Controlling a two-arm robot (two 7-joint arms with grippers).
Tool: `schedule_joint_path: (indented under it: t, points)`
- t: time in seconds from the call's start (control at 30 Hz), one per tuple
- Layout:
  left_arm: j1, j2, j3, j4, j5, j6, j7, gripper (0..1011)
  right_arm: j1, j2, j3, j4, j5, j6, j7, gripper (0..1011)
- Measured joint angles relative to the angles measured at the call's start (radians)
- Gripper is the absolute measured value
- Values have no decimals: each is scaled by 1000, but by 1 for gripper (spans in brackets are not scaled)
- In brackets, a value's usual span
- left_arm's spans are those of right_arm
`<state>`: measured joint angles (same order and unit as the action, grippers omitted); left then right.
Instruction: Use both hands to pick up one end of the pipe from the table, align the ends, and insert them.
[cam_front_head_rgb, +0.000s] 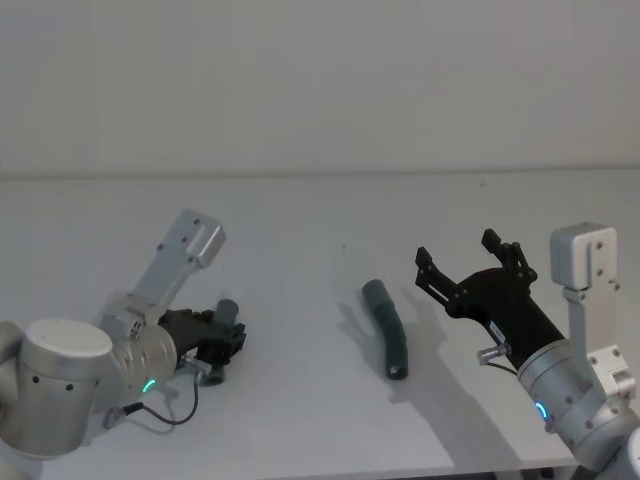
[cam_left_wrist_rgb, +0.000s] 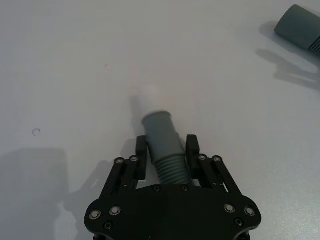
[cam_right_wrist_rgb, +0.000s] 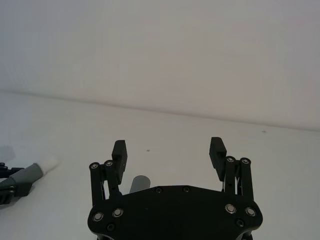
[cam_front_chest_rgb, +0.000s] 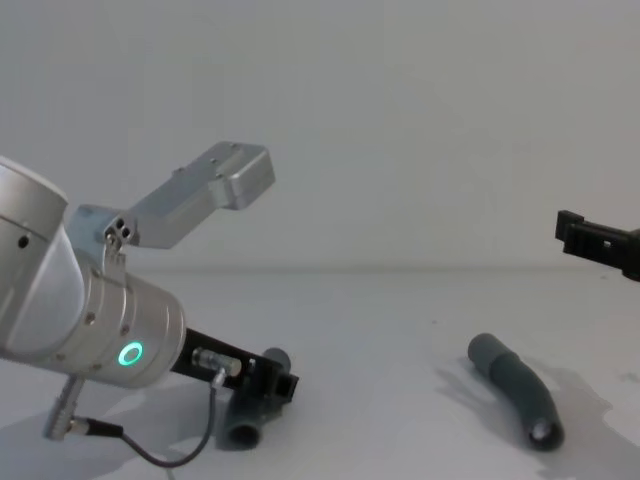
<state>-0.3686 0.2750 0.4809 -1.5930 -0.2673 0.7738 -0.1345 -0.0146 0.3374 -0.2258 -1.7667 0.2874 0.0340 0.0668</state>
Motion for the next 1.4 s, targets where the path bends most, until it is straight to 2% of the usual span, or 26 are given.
schedule_joint_path:
  t: [0.07, 0.1, 0.17, 0.57, 0.8, 1.1, 1.4]
  points:
    - [2, -1, -1, -1, 0, 0, 1, 446, 0, 0, 0, 0, 0, 0, 0, 1004]
    - [7, -1, -3, -4, 1, 0, 3, 389, 0, 0, 0, 0, 0, 0, 0, 1004]
    - [13, -1, -6, -8, 2, -1, 5, 353, 0, 0, 0, 0, 0, 0, 0, 1004]
    - [35, 0, -13, -15, 14, -18, 10, 352, 0, 0, 0, 0, 0, 0, 0, 1004]
    - [33, 6, -7, -8, 27, -49, -1, 352, 0, 0, 0, 0, 0, 0, 0, 1004]
    - [-7, 30, 10, 3, 51, -132, -59, 351, 0, 0, 0, 0, 0, 0, 0, 1004]
    - [-72, 65, 28, 24, 58, -224, -166, 351, 0, 0, 0, 0, 0, 0, 0, 1004]
